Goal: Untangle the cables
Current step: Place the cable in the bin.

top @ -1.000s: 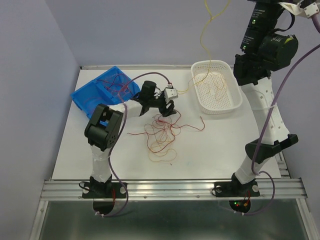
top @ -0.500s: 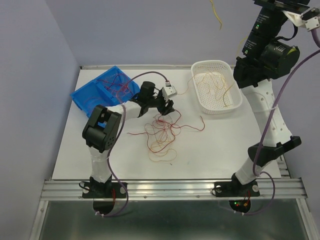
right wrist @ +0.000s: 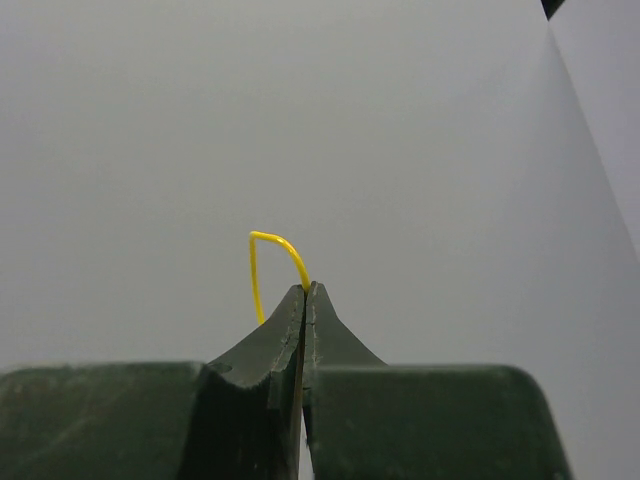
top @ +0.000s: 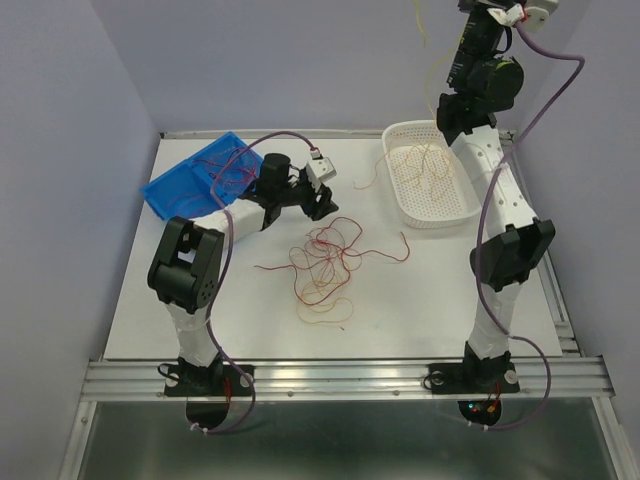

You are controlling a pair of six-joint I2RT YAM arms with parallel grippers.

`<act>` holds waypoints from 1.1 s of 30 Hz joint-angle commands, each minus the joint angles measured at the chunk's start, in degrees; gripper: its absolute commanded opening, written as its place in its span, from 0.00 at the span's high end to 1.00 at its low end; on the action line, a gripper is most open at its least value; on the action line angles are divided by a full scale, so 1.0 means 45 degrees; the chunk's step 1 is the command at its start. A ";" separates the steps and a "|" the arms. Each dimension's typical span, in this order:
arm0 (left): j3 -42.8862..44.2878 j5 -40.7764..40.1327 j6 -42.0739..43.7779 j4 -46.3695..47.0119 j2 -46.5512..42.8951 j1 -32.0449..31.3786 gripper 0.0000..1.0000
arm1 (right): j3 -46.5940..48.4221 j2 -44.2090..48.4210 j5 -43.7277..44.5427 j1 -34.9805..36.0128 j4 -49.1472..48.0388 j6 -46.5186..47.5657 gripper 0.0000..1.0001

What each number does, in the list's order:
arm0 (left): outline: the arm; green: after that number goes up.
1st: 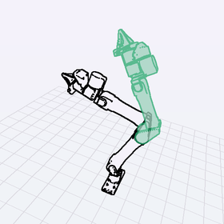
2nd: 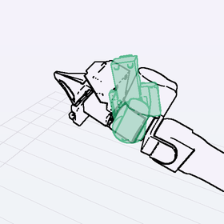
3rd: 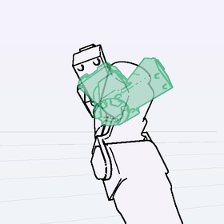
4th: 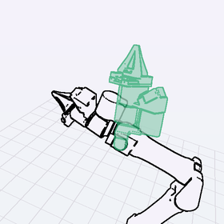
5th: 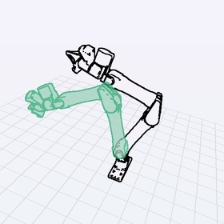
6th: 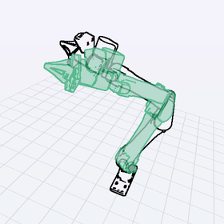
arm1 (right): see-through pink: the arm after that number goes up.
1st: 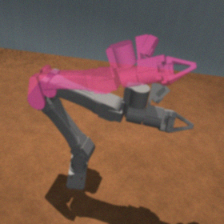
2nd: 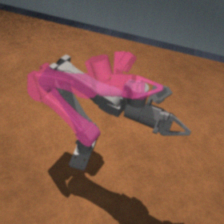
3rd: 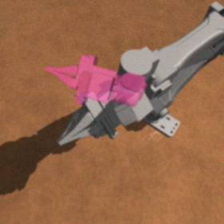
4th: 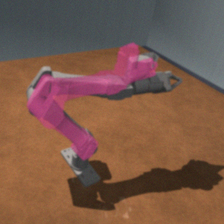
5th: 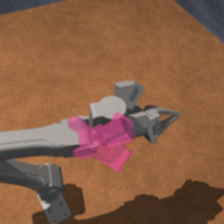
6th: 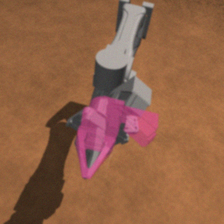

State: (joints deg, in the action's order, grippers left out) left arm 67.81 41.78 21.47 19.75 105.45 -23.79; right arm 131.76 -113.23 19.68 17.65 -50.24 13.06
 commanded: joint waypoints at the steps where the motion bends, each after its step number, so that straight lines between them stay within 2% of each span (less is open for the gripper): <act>1: -0.0323 0.0462 -0.0065 0.0241 -0.0893 -0.0006 0.33 | 0.0370 0.0299 0.0098 -0.0697 -0.0847 -0.0928 1.00; 8: -0.0382 0.0462 -0.0026 0.0241 -0.1031 0.0033 0.33 | -0.2322 0.0842 0.1133 -0.1812 -0.1374 -0.2569 0.99; 11: -0.0362 0.0501 -0.0026 0.0241 -0.1128 0.0033 0.33 | -0.4958 0.1973 0.1290 -0.1832 -0.2135 -0.2843 1.00; 12: -0.0343 0.0501 -0.0026 0.0241 -0.1128 0.0052 0.33 | -0.6473 0.2327 0.1426 -0.1832 -0.2407 -0.3327 0.99; 15: -0.0343 0.0481 -0.0026 0.0260 -0.1128 0.0091 0.33 | -0.8473 0.3574 0.2070 -0.1832 -0.2430 -0.4111 0.99; 19: -0.0382 0.0384 -0.0026 0.0260 -0.1206 0.0091 0.33 | -1.2199 0.4906 0.3222 -0.1832 -0.2430 -0.4697 1.00; 23: -0.0440 0.0403 -0.0046 0.0260 -0.1284 0.0111 0.33 | -1.4295 0.5455 0.4433 -0.1832 -0.2294 -0.4857 0.99; 26: -0.0499 0.0384 -0.0026 0.0260 -0.1402 0.0111 0.33 | -1.4845 0.5300 0.4377 -0.1813 -0.0481 -0.5420 0.99; 33: -0.0635 0.0110 -0.0026 0.0260 -0.1675 0.0170 0.33 | -1.4811 0.3524 0.2250 -0.1813 0.3931 -0.7119 0.99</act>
State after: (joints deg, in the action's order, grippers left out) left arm 65.95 42.44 21.52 19.49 101.78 -23.51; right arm 65.23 -93.41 34.68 9.41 -43.57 -13.47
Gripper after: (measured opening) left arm 0.669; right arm 0.017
